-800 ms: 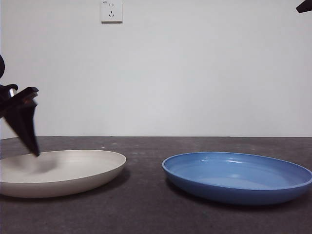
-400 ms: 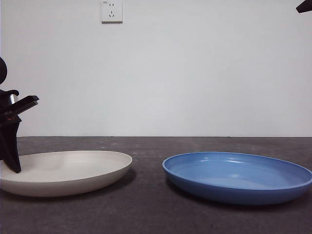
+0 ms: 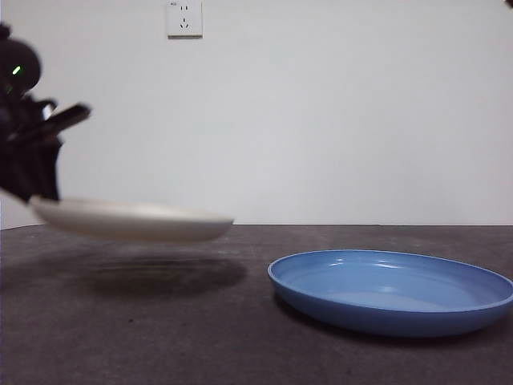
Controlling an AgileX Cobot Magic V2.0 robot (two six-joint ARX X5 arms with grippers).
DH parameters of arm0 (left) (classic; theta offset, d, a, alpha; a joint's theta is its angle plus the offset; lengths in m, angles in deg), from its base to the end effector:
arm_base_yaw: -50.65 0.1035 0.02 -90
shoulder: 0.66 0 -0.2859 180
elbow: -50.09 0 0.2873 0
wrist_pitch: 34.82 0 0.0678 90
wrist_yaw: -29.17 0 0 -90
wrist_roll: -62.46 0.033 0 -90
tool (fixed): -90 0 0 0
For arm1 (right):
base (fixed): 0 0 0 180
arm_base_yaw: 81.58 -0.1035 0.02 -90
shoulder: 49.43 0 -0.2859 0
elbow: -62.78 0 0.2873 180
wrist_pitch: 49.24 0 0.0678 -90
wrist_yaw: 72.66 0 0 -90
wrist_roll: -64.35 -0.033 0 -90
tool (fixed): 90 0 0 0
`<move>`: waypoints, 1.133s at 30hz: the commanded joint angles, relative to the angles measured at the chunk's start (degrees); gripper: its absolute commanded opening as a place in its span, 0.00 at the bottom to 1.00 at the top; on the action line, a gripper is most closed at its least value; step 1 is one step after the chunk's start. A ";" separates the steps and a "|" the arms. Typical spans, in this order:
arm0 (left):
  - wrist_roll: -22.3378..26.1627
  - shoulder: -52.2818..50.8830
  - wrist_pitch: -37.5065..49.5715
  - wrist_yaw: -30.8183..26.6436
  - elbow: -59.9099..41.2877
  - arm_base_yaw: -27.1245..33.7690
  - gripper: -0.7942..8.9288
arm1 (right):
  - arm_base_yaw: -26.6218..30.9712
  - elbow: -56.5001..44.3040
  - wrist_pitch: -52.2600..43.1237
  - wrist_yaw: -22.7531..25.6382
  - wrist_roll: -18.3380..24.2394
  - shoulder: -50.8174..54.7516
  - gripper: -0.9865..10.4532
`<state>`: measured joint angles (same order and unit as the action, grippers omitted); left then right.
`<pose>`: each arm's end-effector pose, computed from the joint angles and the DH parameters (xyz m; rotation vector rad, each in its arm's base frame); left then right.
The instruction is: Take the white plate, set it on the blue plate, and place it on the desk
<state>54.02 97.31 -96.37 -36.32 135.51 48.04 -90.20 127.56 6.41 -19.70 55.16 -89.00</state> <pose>0.3659 -0.0304 0.2301 -0.3720 1.3117 -0.3109 0.1361 0.0407 0.3603 0.2822 0.5909 0.7349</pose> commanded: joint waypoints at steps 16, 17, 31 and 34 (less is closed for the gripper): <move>-8.28 3.56 -0.92 0.83 11.96 -22.84 0.09 | -0.11 9.77 14.40 10.69 6.25 5.51 0.58; -8.81 4.42 -0.72 0.83 12.48 -23.80 0.09 | -0.11 9.99 14.69 10.71 6.25 5.75 0.58; -8.85 21.86 -4.44 0.81 29.18 -33.86 0.09 | -0.15 11.15 19.93 13.57 7.26 9.46 0.58; -8.70 24.04 -4.79 0.79 30.34 -33.97 0.09 | -0.15 11.15 20.76 13.55 7.26 9.79 0.58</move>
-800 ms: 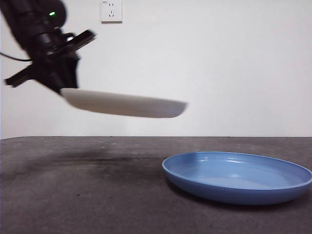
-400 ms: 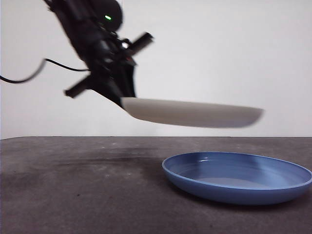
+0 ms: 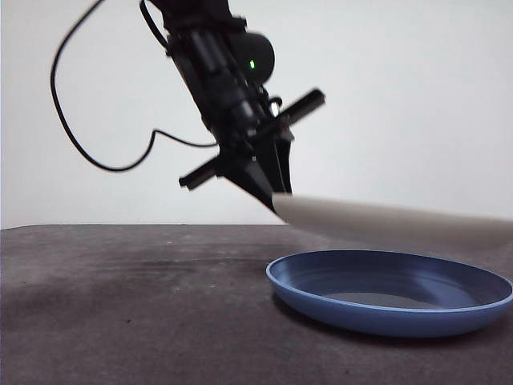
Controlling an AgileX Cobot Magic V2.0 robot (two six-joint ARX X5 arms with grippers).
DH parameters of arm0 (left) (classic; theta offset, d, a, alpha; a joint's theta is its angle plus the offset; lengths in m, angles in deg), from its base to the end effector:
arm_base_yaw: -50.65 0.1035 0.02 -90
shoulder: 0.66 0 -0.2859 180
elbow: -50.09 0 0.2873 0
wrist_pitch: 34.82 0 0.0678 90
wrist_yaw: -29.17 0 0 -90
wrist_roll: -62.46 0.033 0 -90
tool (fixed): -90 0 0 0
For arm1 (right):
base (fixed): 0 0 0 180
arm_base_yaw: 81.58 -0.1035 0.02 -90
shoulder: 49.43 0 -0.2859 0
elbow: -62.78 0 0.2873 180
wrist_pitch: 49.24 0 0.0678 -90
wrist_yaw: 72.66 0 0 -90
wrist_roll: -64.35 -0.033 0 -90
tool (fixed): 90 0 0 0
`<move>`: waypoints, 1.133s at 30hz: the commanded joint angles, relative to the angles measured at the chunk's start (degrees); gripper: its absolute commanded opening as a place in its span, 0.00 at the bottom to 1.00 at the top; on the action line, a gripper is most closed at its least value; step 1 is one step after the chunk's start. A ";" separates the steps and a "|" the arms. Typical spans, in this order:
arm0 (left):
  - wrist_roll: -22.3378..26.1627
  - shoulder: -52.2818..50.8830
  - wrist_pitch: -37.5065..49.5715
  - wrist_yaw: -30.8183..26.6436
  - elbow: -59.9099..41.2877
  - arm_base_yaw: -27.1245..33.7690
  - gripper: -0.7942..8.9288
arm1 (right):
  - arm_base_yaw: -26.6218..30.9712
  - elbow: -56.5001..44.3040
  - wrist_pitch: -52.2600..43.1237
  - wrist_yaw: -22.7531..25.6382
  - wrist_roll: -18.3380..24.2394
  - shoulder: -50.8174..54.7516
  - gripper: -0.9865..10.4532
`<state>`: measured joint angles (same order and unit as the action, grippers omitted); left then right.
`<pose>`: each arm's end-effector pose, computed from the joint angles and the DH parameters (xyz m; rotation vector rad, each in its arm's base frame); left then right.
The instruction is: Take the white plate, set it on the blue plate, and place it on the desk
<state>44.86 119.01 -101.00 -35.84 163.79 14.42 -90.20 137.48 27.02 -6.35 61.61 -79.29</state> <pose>0.3767 -0.2933 0.2290 -0.1103 1.4323 -0.7073 0.0568 0.0220 0.3973 0.1182 0.5640 0.5364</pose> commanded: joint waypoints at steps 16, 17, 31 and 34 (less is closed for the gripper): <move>3.63 4.96 0.44 0.33 2.12 -0.59 0.26 | -0.15 1.22 0.66 0.20 0.81 0.13 0.58; 3.61 4.96 0.61 0.33 2.12 -0.57 0.35 | -0.15 1.22 0.66 0.20 0.81 0.11 0.58; 9.51 4.96 -9.51 0.92 13.20 0.31 0.76 | -0.15 1.22 0.63 0.20 0.61 0.11 0.58; 13.53 4.90 -18.01 0.90 18.99 0.66 0.76 | -0.15 1.20 0.63 0.20 0.42 0.09 0.58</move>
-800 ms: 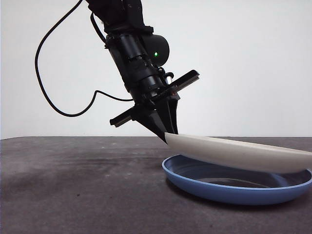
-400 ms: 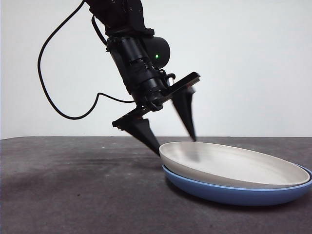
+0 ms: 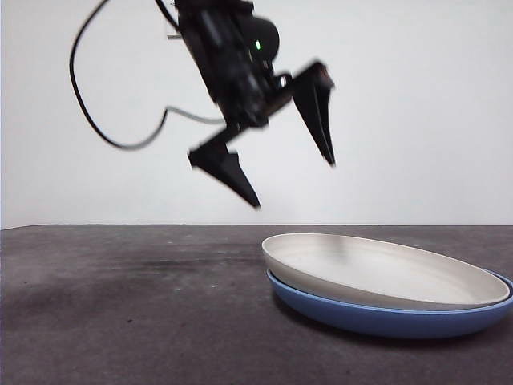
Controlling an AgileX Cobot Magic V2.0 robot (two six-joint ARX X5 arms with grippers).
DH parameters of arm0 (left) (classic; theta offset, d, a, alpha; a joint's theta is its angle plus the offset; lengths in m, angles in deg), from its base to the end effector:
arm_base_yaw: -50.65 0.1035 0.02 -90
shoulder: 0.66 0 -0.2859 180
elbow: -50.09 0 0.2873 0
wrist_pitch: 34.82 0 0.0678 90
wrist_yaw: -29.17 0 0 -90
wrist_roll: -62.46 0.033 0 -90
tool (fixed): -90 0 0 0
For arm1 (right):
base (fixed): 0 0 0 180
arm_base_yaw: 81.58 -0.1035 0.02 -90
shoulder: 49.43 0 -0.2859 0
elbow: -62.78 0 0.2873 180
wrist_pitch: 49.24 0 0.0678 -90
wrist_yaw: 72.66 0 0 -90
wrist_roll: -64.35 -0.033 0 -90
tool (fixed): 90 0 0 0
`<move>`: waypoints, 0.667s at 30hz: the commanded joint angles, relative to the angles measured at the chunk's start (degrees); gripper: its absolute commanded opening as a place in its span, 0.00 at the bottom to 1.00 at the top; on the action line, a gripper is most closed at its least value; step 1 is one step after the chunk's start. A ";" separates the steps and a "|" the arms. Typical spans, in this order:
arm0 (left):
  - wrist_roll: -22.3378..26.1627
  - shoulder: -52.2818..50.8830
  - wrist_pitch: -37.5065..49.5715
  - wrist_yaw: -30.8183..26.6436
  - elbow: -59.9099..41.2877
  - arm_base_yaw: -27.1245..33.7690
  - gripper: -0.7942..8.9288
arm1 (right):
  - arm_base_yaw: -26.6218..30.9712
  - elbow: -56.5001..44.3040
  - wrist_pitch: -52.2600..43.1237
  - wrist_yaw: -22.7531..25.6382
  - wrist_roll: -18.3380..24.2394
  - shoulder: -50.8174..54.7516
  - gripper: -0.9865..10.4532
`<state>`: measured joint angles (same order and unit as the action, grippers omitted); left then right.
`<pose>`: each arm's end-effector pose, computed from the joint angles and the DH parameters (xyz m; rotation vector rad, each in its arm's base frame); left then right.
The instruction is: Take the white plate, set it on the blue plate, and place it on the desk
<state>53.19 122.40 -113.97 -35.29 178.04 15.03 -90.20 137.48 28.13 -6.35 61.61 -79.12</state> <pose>0.3890 -0.2962 0.2737 -0.0058 1.4144 -0.7959 0.0549 0.0217 0.3958 0.1203 0.5804 0.5352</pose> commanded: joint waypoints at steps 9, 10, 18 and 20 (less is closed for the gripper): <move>9.66 -6.60 -14.05 0.35 12.28 0.35 0.76 | -0.15 1.16 -0.57 2.99 -0.07 -0.20 0.58; 10.45 -8.39 -14.97 0.35 12.28 0.35 0.76 | -0.13 1.16 -0.59 3.80 -0.04 -0.20 0.58; 12.28 -23.50 -15.89 -2.19 11.80 0.46 0.76 | -0.13 1.14 -1.86 4.63 -0.26 -0.85 0.58; 12.76 -27.32 -16.02 -3.63 11.15 0.46 0.76 | -0.15 1.14 -2.62 4.55 -0.85 -1.33 0.58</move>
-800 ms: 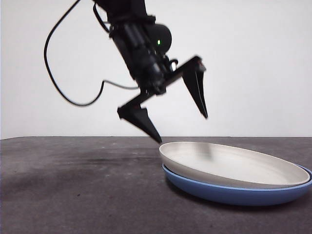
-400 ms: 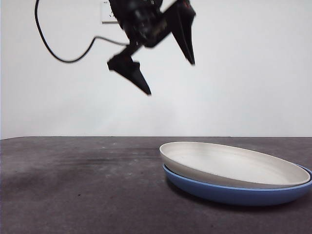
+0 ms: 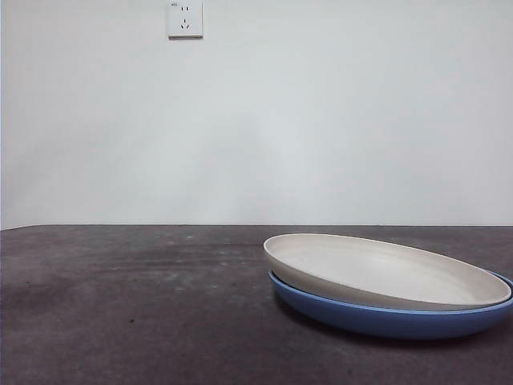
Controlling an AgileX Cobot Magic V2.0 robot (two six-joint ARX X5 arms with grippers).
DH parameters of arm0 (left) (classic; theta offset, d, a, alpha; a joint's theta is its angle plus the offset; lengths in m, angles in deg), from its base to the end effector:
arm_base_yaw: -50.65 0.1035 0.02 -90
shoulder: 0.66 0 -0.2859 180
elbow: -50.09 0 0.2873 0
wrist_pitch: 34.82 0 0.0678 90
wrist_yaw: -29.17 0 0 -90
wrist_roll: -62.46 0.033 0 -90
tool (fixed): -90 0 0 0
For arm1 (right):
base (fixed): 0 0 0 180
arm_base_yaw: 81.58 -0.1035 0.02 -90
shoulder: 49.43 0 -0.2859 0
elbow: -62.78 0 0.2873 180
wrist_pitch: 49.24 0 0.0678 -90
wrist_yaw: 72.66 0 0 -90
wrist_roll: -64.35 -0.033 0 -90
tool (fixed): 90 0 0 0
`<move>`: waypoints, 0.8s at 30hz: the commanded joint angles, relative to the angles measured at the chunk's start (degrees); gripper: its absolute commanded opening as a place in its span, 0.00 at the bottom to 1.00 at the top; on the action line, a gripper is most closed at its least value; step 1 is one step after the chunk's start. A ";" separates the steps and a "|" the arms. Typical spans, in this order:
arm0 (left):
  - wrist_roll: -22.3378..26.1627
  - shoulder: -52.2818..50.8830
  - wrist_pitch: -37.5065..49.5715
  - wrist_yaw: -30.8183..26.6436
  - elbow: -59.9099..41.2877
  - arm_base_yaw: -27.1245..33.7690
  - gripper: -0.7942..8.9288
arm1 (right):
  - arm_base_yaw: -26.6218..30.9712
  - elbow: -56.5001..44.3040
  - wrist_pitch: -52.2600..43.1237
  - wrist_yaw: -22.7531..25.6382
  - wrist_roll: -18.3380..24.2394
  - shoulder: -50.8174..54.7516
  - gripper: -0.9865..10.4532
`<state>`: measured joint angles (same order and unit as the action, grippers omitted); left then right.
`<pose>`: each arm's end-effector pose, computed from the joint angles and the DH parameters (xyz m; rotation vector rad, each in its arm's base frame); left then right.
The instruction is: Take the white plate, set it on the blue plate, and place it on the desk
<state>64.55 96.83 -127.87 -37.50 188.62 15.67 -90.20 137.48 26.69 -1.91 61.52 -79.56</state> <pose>0.2665 -0.2024 0.4983 0.1269 0.9238 -0.9618 0.0596 0.0200 0.3971 0.0984 0.5620 0.4605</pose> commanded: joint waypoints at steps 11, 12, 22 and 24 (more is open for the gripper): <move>3.10 -24.30 -1.92 -9.77 -17.81 -0.07 0.76 | -0.15 1.09 -1.27 -0.33 -0.94 -5.90 0.58; 3.10 -26.51 -1.55 -10.12 -20.24 0.07 0.76 | -0.22 1.09 -1.25 -0.46 -0.74 -6.54 0.58; 2.69 -46.14 8.70 -10.01 -41.88 0.96 0.76 | -0.37 1.03 -0.98 -2.75 -0.72 -14.36 0.58; 1.18 -49.46 10.71 -9.99 -45.51 0.96 0.76 | -0.37 0.98 -0.79 -3.41 -0.72 -16.52 0.58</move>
<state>66.80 47.85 -118.53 -47.42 143.25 16.78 -90.27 137.48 26.04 -5.04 61.08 -95.10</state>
